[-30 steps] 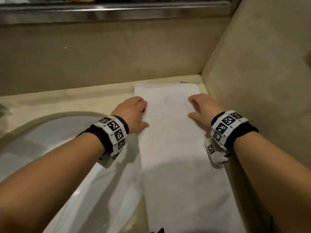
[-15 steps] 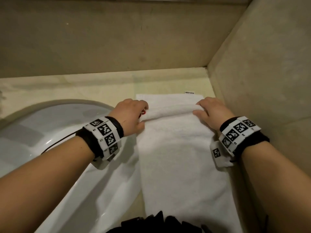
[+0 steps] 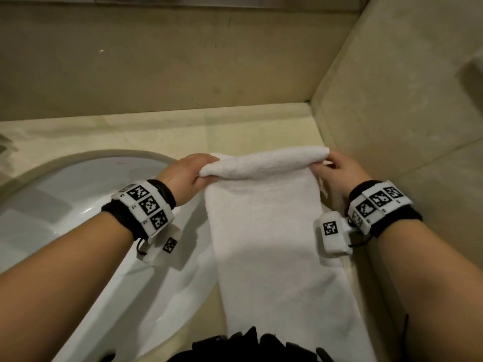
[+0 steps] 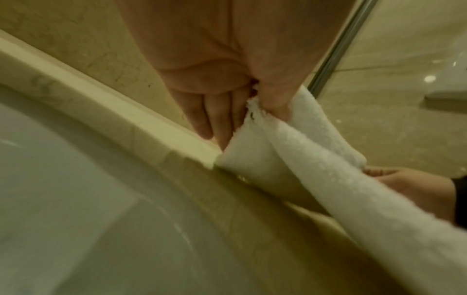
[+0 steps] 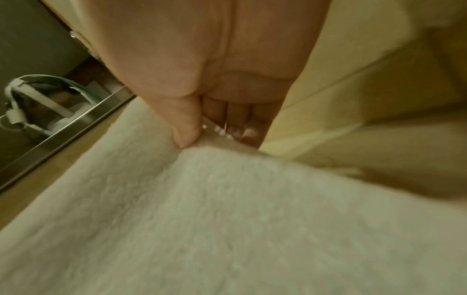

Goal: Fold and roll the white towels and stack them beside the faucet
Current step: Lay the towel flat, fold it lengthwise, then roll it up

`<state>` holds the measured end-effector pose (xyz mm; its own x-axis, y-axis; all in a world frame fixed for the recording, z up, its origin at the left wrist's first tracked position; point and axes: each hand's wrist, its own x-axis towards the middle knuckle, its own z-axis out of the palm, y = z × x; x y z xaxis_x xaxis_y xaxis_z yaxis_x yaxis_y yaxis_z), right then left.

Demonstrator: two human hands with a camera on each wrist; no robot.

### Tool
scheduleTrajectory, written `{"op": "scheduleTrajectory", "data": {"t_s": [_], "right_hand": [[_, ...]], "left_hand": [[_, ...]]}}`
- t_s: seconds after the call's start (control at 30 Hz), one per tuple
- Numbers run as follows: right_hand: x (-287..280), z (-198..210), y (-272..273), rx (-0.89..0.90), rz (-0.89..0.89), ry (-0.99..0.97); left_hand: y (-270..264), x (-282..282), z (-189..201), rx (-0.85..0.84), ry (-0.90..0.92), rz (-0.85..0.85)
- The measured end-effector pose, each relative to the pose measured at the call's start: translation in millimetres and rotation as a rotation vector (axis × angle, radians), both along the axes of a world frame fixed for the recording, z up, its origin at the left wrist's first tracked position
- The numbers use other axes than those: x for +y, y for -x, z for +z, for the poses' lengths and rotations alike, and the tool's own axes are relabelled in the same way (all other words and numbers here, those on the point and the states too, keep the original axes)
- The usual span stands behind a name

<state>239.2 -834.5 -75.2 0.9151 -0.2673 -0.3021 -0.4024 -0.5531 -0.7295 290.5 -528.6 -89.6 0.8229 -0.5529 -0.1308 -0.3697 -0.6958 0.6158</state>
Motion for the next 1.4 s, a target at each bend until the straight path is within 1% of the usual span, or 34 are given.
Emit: {"op": "scheduleTrajectory", "data": {"t_s": [0.03, 0.1, 0.17, 0.27, 0.33, 0.37, 0.43, 0.5, 0.57, 0.63, 0.67, 0.73, 0.87, 0.93, 1.0, 1.07, 1.13, 1.2, 1.23, 1.3, 1.4], "right_hand": [[2, 3, -2, -0.024, -0.051, -0.043], [5, 13, -14, -0.074, -0.059, 0.038], [7, 29, -37, -0.159, -0.076, 0.105], [5, 57, -77, -0.302, -0.139, 0.099], [4, 69, -101, -0.357, -0.161, 0.111], [4, 67, -108, -0.36, -0.164, 0.119], [5, 52, -119, -0.311, -0.17, 0.134], [7, 24, -123, -0.218, -0.173, 0.112], [7, -3, -124, -0.079, -0.128, 0.119], [4, -19, -127, 0.006, -0.082, 0.161], [2, -25, -130, 0.01, -0.086, 0.164], [0, -29, -133, -0.035, -0.104, 0.139], [-1, -22, -140, -0.142, -0.124, 0.041], [-1, -11, -147, -0.204, -0.17, 0.005], [0, -3, -157, -0.225, -0.182, 0.023], [1, -3, -165, -0.154, -0.155, 0.106], [5, -9, -167, -0.009, -0.089, 0.215], [8, -15, -165, 0.103, -0.04, 0.299], [9, -15, -162, 0.127, -0.045, 0.309], [8, -12, -157, 0.116, -0.094, 0.288], [3, 2, -137, 0.036, -0.146, 0.241]], "left_hand": [[-2, -2, 4, 0.032, 0.014, 0.046], [-13, -9, 16, 0.036, 0.031, 0.113], [-33, -19, 33, -0.042, 0.077, 0.162], [-69, -31, 62, -0.177, 0.15, 0.268], [-91, -33, 71, -0.202, 0.217, 0.326], [-98, -33, 70, -0.188, 0.241, 0.344], [-107, -35, 58, -0.124, 0.238, 0.362], [-111, -38, 34, -0.034, 0.167, 0.383], [-113, -39, 9, 0.075, 0.134, 0.42], [-113, -37, -8, 0.164, 0.15, 0.424], [-115, -36, -14, 0.179, 0.146, 0.41], [-118, -35, -19, 0.156, 0.137, 0.377], [-123, -33, -12, 0.154, 0.227, 0.428], [-128, -31, -5, 0.1, 0.251, 0.473], [-133, -29, 3, 0.023, 0.241, 0.484], [-136, -28, 4, 0.027, 0.198, 0.459], [-135, -26, -1, 0.077, 0.106, 0.428], [-131, -24, -9, 0.121, 0.04, 0.435], [-129, -22, -11, 0.134, 0.029, 0.452], [-127, -19, -14, 0.147, 0.032, 0.501], [-113, -12, -9, 0.137, 0.095, 0.555]]}}
